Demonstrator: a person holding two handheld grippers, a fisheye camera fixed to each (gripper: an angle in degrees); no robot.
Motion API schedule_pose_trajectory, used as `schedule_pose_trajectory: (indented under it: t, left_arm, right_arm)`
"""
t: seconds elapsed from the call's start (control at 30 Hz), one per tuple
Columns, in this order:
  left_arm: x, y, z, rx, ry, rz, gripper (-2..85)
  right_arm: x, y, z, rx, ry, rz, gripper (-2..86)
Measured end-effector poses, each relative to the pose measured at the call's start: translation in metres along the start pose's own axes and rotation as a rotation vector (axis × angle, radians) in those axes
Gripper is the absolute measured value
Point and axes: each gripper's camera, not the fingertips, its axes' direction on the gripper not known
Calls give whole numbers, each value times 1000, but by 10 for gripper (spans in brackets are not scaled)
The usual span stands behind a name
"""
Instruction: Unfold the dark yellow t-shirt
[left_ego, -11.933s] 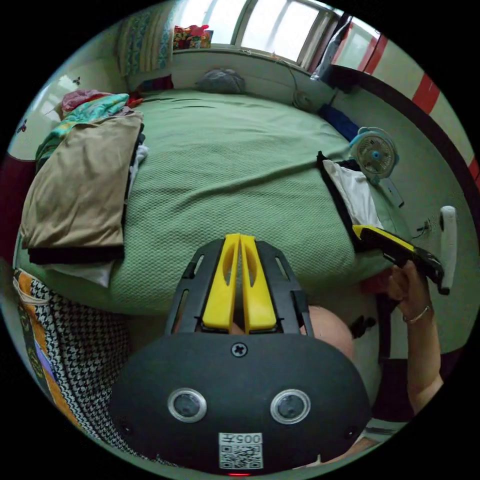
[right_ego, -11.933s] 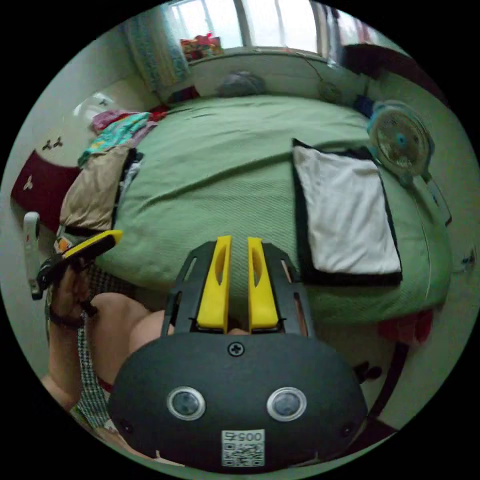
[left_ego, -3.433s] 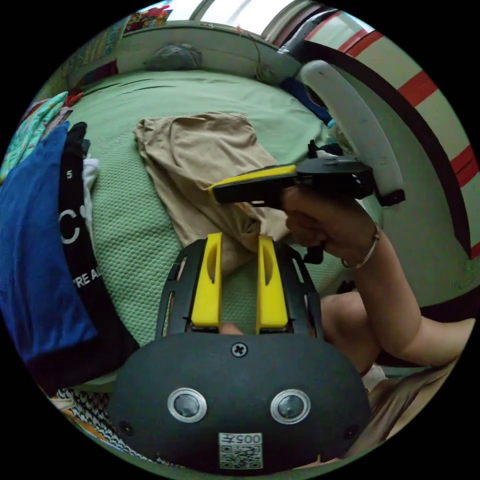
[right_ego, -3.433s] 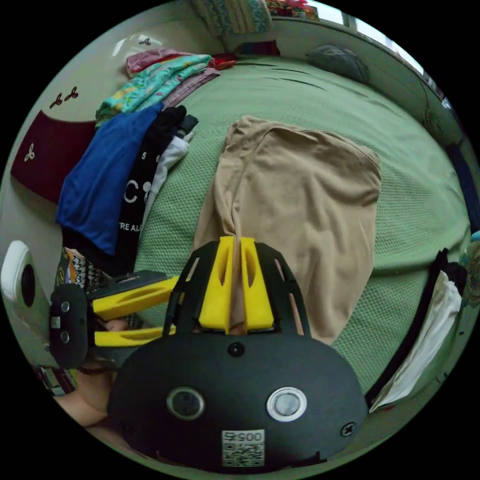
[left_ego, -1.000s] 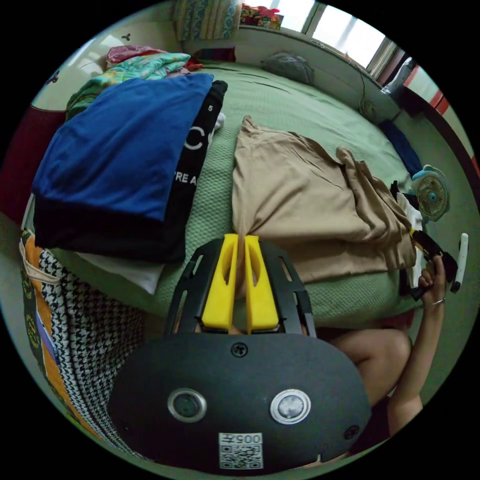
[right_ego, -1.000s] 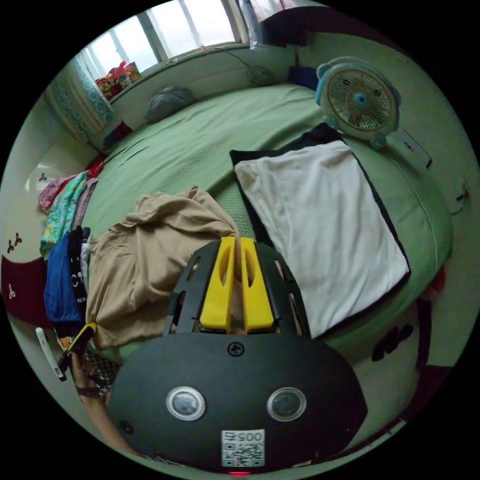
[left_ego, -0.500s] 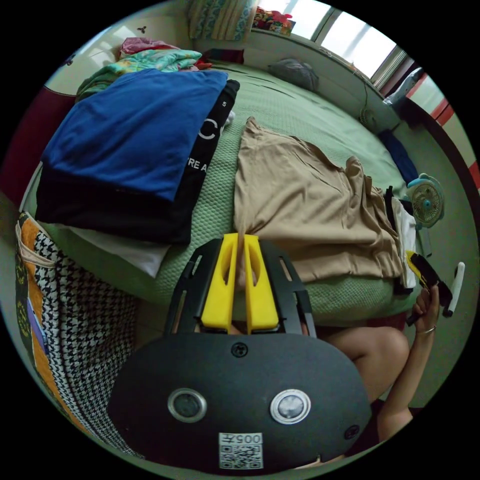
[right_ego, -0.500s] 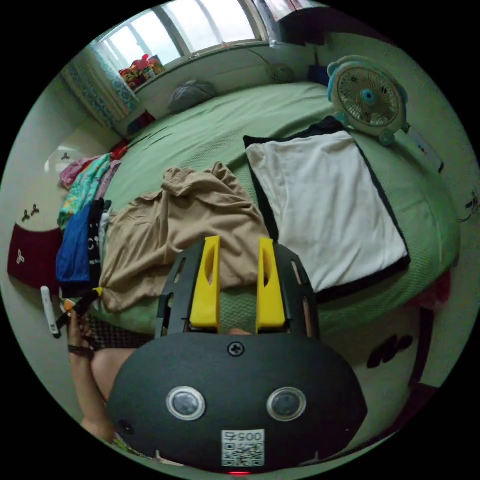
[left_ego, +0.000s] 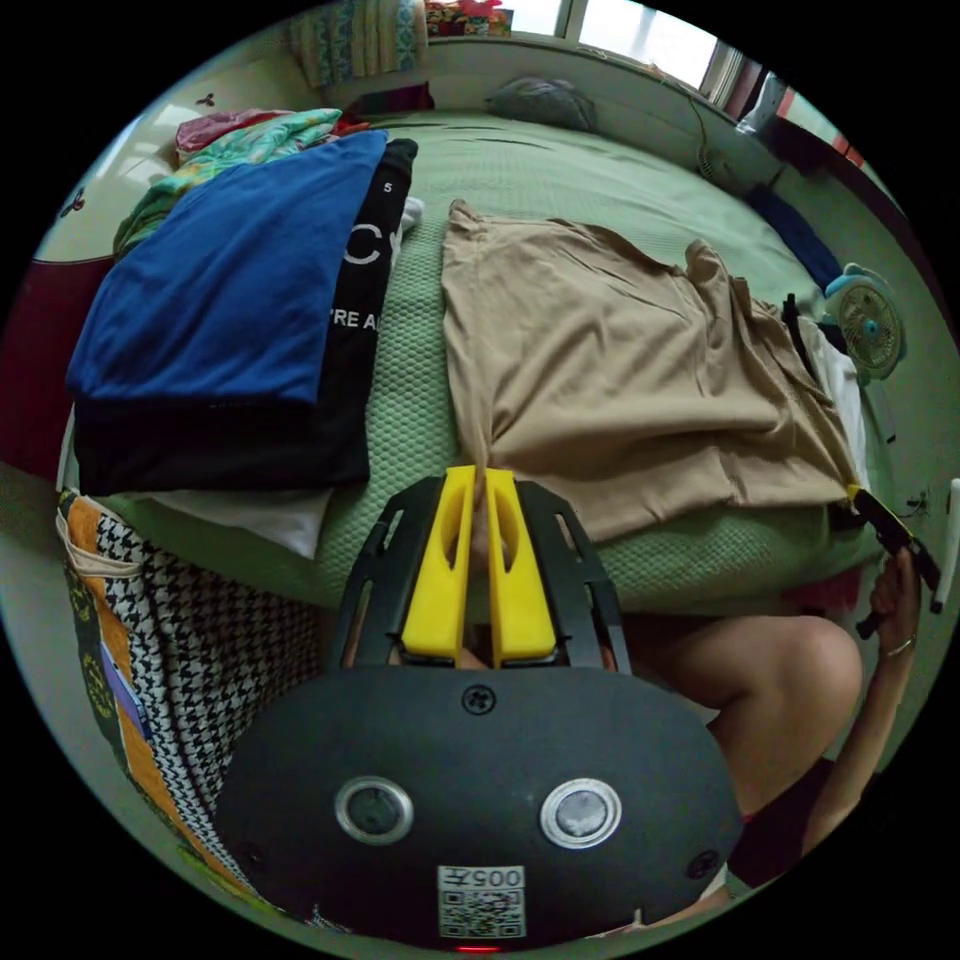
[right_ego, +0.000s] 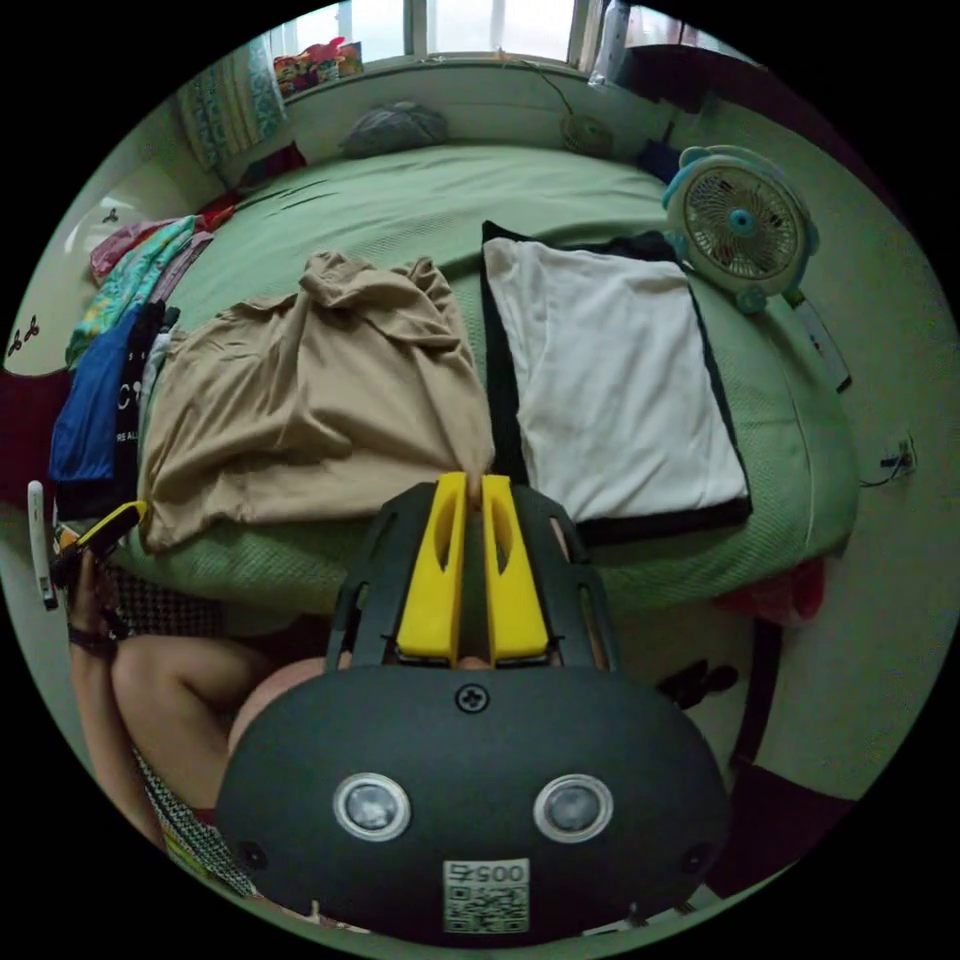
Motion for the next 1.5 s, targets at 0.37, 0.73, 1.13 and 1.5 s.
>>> schedule_pose_trajectory:
  t: [0.37, 0.73, 1.13, 1.5]
  left_arm:
    - [0, 13, 1, 24, 17, -10, 24]
    - [24, 7, 0, 111, 50, 30, 3]
    - [37, -7, 10, 98, 118, 73, -6]
    - [52, 8, 7, 99, 163, 74, -5]
  right_arm:
    - [13, 40, 7, -66, 23, 69, 55]
    - [-63, 32, -13, 170, -79, -117, 88]
    - [-118, -38, 46, 206, 2, -112, 32]
    - [-79, 45, 23, 217, -105, -102, -16]
